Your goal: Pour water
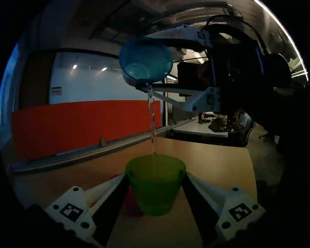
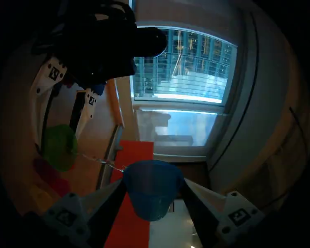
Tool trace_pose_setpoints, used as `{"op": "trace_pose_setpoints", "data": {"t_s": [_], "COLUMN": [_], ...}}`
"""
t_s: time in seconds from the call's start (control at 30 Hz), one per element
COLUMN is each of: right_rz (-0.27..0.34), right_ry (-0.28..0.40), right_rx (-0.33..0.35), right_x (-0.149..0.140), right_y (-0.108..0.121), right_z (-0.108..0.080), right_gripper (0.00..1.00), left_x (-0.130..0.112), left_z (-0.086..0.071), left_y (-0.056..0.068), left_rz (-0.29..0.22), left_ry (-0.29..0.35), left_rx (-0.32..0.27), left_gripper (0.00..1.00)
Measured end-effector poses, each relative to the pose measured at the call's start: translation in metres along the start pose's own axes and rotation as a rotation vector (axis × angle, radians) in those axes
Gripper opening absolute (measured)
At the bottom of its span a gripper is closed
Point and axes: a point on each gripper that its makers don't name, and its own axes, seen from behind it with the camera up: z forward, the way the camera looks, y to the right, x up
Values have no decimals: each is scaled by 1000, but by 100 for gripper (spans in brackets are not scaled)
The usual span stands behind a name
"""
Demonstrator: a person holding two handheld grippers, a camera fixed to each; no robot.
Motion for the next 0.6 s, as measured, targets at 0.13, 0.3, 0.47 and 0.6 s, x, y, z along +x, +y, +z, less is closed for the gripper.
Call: {"op": "trace_pose_setpoints", "data": {"t_s": [0.13,0.3,0.47,0.6], "right_rz": [-23,-59,-88,-100], "right_ry": [3,5,8,11], "right_rx": [-3,-6,-10,-11], "right_x": [4,8,12,15], "right_y": [0,0,-1,-2], "right_z": [1,1,0,0], "right_gripper": [90,90,90,90], "left_x": [0,0,0,1], "left_z": [1,2,1,1], "left_y": [-1,-2,-4,-4], "left_rz": [-1,-3,-3,-2], "left_ry": [1,3,3,3], "left_rx": [2,5,7,8], "left_gripper": [85,85,86,85]}}
